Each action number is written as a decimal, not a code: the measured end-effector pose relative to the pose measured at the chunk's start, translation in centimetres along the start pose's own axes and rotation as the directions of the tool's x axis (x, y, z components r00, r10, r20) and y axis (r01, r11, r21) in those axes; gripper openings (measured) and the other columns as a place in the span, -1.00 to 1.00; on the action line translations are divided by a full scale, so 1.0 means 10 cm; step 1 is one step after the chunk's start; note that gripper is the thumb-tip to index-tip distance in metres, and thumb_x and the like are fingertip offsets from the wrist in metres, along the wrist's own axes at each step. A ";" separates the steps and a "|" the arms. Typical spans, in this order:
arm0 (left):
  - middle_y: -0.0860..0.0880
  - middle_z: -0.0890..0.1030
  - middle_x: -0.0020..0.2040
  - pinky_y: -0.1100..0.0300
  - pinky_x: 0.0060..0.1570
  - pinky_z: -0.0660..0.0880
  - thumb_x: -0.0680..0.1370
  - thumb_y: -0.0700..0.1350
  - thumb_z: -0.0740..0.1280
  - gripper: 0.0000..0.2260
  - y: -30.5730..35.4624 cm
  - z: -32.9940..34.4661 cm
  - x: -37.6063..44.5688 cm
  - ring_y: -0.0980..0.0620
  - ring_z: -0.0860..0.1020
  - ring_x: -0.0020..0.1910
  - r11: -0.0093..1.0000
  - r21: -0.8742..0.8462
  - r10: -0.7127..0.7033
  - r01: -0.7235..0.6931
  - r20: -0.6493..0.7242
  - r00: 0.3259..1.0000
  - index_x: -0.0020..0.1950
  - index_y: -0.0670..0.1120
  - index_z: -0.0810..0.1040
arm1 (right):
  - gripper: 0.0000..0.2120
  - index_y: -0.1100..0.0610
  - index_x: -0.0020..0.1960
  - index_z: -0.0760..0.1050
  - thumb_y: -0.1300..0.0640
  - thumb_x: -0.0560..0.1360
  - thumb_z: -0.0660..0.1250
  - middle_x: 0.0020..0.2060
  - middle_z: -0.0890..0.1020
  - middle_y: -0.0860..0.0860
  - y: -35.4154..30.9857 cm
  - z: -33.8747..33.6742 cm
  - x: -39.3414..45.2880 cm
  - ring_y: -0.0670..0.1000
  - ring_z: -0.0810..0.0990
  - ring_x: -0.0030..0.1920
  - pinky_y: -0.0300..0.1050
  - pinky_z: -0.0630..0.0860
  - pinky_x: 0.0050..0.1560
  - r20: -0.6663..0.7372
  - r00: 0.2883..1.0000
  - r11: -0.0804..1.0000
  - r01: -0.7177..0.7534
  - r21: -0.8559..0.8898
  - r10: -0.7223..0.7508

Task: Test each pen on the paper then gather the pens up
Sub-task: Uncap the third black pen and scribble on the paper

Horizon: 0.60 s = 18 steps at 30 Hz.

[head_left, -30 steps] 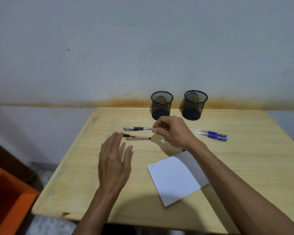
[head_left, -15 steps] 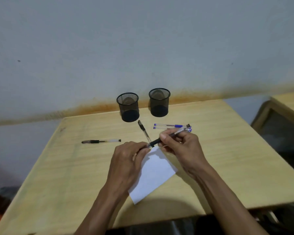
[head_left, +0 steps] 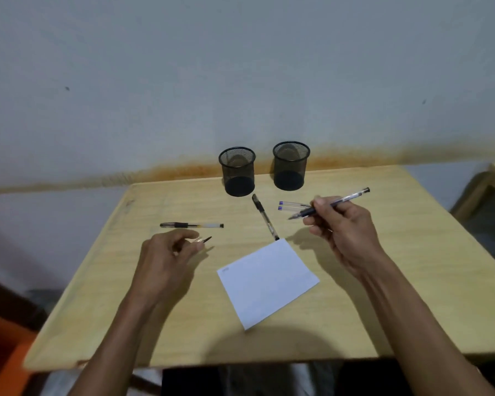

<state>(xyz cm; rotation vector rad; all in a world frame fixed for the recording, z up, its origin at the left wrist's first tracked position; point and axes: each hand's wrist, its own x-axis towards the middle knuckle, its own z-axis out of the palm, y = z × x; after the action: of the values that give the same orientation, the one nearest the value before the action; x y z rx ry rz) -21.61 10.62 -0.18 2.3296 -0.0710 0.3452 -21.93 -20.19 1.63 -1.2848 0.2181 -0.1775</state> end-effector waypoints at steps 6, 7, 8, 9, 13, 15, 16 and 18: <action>0.06 0.67 -0.03 0.02 0.03 0.52 0.47 -0.03 0.51 -0.96 -0.25 0.19 0.00 -0.02 0.60 0.04 0.996 0.082 0.027 -0.023 -0.043 0.999 -0.10 0.03 0.71 | -0.84 0.26 -0.06 0.65 0.15 0.57 0.42 -0.33 0.69 0.14 0.34 0.32 -0.25 -0.01 0.64 -0.33 -0.24 0.62 -0.28 0.014 0.996 0.994 -0.085 -0.075 0.087; 0.03 0.67 0.03 -0.01 0.08 0.51 0.47 -0.01 0.51 -0.93 -0.29 0.22 0.00 -0.05 0.58 0.10 0.995 0.100 0.015 -0.011 -0.031 0.999 -0.08 0.04 0.73 | -0.84 0.25 -0.06 0.66 0.15 0.57 0.42 -0.32 0.70 0.15 0.37 0.34 -0.28 -0.01 0.65 -0.32 -0.23 0.62 -0.26 0.018 0.996 0.993 -0.087 -0.085 0.089; 0.00 0.66 0.08 -0.02 0.13 0.50 0.48 0.01 0.50 -0.90 -0.32 0.25 0.00 -0.06 0.55 0.15 0.994 0.111 -0.010 0.013 -0.029 1.000 -0.06 0.03 0.74 | -0.83 0.26 -0.05 0.66 0.14 0.57 0.42 -0.31 0.70 0.15 0.39 0.37 -0.29 -0.01 0.66 -0.32 -0.23 0.63 -0.26 0.020 0.996 0.992 -0.087 -0.091 0.090; -0.02 0.65 0.12 -0.03 0.18 0.48 0.48 0.03 0.50 -0.87 -0.34 0.27 -0.01 -0.06 0.53 0.19 0.993 0.112 -0.031 0.035 -0.036 0.999 -0.03 0.02 0.74 | -0.81 0.28 -0.03 0.66 0.14 0.57 0.42 -0.31 0.71 0.16 0.41 0.39 -0.31 -0.02 0.67 -0.32 -0.23 0.63 -0.25 0.019 0.996 0.992 -0.088 -0.095 0.090; -0.03 0.65 0.17 -0.15 0.21 0.46 0.51 0.13 0.43 -0.74 -0.39 0.35 -0.07 -0.03 0.50 0.25 0.994 0.109 -0.017 0.024 -0.071 0.997 0.05 -0.01 0.72 | -0.76 0.32 -0.01 0.63 0.11 0.59 0.39 -0.23 0.74 0.21 0.43 0.48 -0.31 0.01 0.70 -0.28 -0.17 0.66 -0.20 0.046 0.995 0.990 -0.086 -0.110 0.092; -0.03 0.65 0.14 -0.18 0.14 0.49 0.51 0.15 0.38 -0.69 -0.39 0.37 -0.11 -0.05 0.54 0.20 0.990 0.110 0.105 -0.092 -0.123 0.987 0.07 -0.03 0.70 | -0.75 0.34 0.00 0.62 0.12 0.60 0.38 -0.21 0.75 0.21 0.42 0.53 -0.29 0.03 0.72 -0.26 -0.13 0.68 -0.19 0.061 0.994 0.990 -0.083 -0.112 0.091; -0.02 0.65 0.14 -0.16 0.13 0.48 0.50 0.13 0.38 -0.71 -0.37 0.38 -0.14 -0.04 0.55 0.18 0.980 0.105 0.184 -0.169 -0.151 0.971 0.07 -0.03 0.70 | -0.75 0.34 0.01 0.62 0.12 0.60 0.37 -0.21 0.75 0.22 0.43 0.55 -0.26 0.04 0.73 -0.27 -0.11 0.68 -0.19 0.062 0.994 0.990 -0.083 -0.115 0.091; 0.03 0.64 0.15 -0.09 0.19 0.43 0.50 0.08 0.40 -0.76 -0.27 0.40 -0.21 0.01 0.54 0.19 0.953 0.080 0.303 -0.294 -0.147 0.942 0.07 -0.01 0.70 | -0.73 0.34 0.01 0.61 0.11 0.61 0.37 -0.21 0.74 0.25 0.44 0.58 -0.22 0.08 0.72 -0.27 -0.08 0.66 -0.19 0.057 0.994 0.989 -0.091 -0.116 0.098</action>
<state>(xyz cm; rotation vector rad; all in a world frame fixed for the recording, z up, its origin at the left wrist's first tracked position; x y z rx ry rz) -22.29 9.59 -5.34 2.3400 -0.3438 0.6897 -22.54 -13.01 -0.91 -1.3878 0.2378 -0.0443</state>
